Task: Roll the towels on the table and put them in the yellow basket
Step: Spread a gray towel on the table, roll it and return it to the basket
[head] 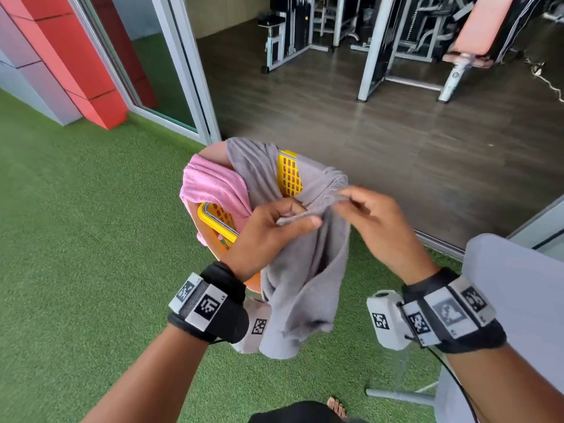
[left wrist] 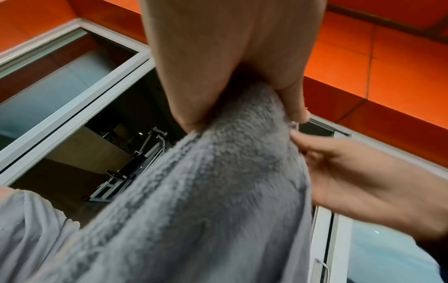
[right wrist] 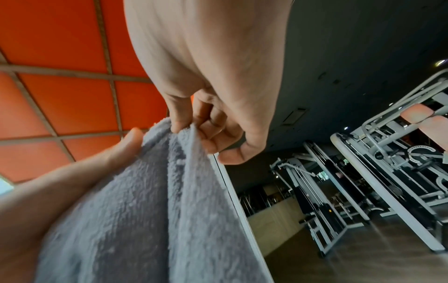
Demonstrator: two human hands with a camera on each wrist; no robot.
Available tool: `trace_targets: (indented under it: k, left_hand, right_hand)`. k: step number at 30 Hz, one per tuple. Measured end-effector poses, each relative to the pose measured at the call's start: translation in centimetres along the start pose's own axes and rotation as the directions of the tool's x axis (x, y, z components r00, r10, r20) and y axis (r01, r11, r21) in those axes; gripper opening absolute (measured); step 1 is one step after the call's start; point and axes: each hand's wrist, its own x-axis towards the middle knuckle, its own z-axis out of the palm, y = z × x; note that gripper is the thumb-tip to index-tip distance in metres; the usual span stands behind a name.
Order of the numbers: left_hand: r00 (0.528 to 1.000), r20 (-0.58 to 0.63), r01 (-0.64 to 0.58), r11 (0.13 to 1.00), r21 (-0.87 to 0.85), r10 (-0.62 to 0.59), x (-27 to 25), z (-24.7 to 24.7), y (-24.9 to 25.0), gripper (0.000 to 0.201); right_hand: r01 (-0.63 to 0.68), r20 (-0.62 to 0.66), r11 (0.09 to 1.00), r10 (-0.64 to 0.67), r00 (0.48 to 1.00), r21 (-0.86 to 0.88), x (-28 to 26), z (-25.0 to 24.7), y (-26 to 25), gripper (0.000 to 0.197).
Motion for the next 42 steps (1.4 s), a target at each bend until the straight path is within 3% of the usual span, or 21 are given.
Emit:
trace_targets:
  k: [3,6,8,11,14,16,18,21,24,27,31,33,36,38,40,42]
  left_hand:
    - [1.0,0.014,-0.004,0.998,-0.063,0.005,0.1,-0.5,0.1,0.045]
    - [0.997,-0.075,-0.015,0.982,-0.187,0.001,1.0,-1.6,0.6,0.059]
    - [0.995,-0.1,-0.007,0.976,-0.218,-0.015,1.2,-1.8,0.6,0.056]
    - [0.998,-0.058,0.005,0.998,-0.069,-0.009,0.5,-0.6,0.0,0.039]
    - [0.998,0.068,-0.021,0.998,0.057,0.017,-0.1,0.5,-0.2,0.035]
    - [0.998,0.06,-0.036,0.996,0.076,0.031,0.2,0.3,0.2,0.038]
    - [0.999,-0.023,-0.033,0.999,0.021,0.034,0.6,-0.5,0.8,0.038]
    - [0.992,-0.117,-0.049,0.998,-0.025,0.046,0.7,-1.1,0.9,0.039]
    - [1.0,-0.014,-0.017,1.0,-0.022,0.016,0.3,-0.2,-0.4,0.019]
    - [0.995,0.099,0.001,1.0,0.011,-0.002,-0.2,1.0,-1.2,0.028]
    - [1.0,-0.016,-0.018,1.0,0.017,0.018,0.4,0.3,-0.7,0.054]
    - [0.997,-0.071,-0.002,1.0,0.008,0.003,0.6,-0.4,-0.8,0.057]
    - [0.99,-0.142,0.016,1.0,-0.004,-0.016,0.4,-0.6,-1.4,0.047]
    - [0.998,-0.065,-0.008,0.999,0.043,0.01,0.1,0.2,-1.4,0.039]
    - [0.996,0.077,-0.058,0.993,0.098,0.05,-0.2,1.4,-1.3,0.035]
    - [0.998,0.055,-0.039,0.999,0.029,0.037,-0.1,1.7,-1.1,0.042]
  right_hand:
    - [0.029,-0.011,1.0,-0.029,1.0,0.009,0.3,-0.5,-0.1,0.016]
    - [-0.093,0.216,0.994,0.105,0.971,-0.066,-1.0,0.9,2.0,0.033]
    - [-0.151,0.267,0.986,0.165,0.949,-0.07,-1.6,1.5,3.0,0.036]
    - [-0.053,0.108,0.999,0.053,0.993,-0.001,-1.0,1.1,1.5,0.019]
    - [0.07,-0.001,0.997,-0.07,0.998,0.031,0.0,0.3,-0.7,0.03]
    - [0.067,-0.001,0.998,-0.067,0.998,0.01,-0.1,0.8,-0.2,0.019]
    - [-0.01,0.059,0.999,0.013,0.998,-0.038,-0.9,1.5,1.3,0.01]
    - [-0.088,0.14,0.993,0.098,0.985,-0.075,-2.1,1.9,2.6,0.026]
    - [-0.023,0.076,0.998,0.027,0.997,-0.053,-1.4,1.1,0.7,0.014]
    - [0.029,-0.012,0.999,-0.029,1.0,-0.024,-0.3,0.2,-0.5,0.028]
    - [-0.047,0.036,0.981,0.055,0.998,-0.19,-0.8,0.7,1.5,0.006]
    - [-0.094,0.103,0.965,0.123,0.987,-0.246,-1.8,1.1,3.0,0.022]
    - [-0.108,0.089,0.974,0.127,0.988,-0.199,-1.9,0.8,2.6,0.033]
    - [-0.049,0.038,0.992,0.053,0.998,-0.118,-1.1,0.3,1.0,0.011]
    - [0.034,0.02,0.996,-0.033,0.999,-0.087,-0.3,-0.2,-0.7,0.026]
    - [0.045,0.038,0.995,-0.041,0.998,-0.09,0.1,-0.2,-1.1,0.026]
